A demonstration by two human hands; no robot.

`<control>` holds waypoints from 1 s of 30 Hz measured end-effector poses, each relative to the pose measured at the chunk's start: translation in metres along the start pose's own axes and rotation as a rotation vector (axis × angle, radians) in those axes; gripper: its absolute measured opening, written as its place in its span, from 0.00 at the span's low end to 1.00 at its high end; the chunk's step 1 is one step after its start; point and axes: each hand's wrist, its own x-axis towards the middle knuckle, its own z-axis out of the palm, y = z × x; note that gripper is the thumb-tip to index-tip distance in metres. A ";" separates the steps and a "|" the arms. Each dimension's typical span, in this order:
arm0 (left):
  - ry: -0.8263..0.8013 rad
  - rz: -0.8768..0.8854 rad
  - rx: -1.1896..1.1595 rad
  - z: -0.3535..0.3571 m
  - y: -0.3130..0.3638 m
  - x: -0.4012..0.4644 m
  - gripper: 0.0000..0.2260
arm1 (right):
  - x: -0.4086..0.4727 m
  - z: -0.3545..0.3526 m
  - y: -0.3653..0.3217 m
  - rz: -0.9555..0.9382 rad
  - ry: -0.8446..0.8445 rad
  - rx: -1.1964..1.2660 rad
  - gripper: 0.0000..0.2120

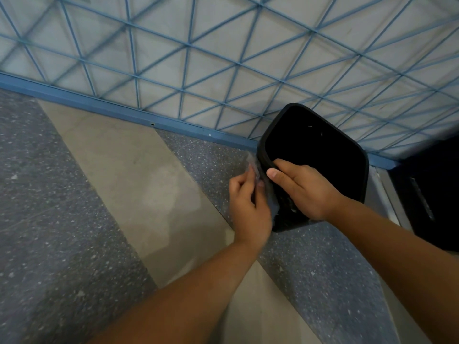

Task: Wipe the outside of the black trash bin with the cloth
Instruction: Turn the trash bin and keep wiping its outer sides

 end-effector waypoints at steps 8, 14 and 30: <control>0.026 -0.010 -0.013 -0.001 -0.001 0.008 0.20 | 0.003 0.002 0.002 0.002 0.008 0.011 0.19; -0.200 0.102 0.119 -0.015 -0.039 -0.016 0.15 | 0.006 0.000 0.005 0.044 0.038 -0.014 0.23; 0.148 -0.457 -0.121 -0.063 -0.039 0.050 0.11 | 0.029 0.006 -0.024 0.422 0.232 0.397 0.19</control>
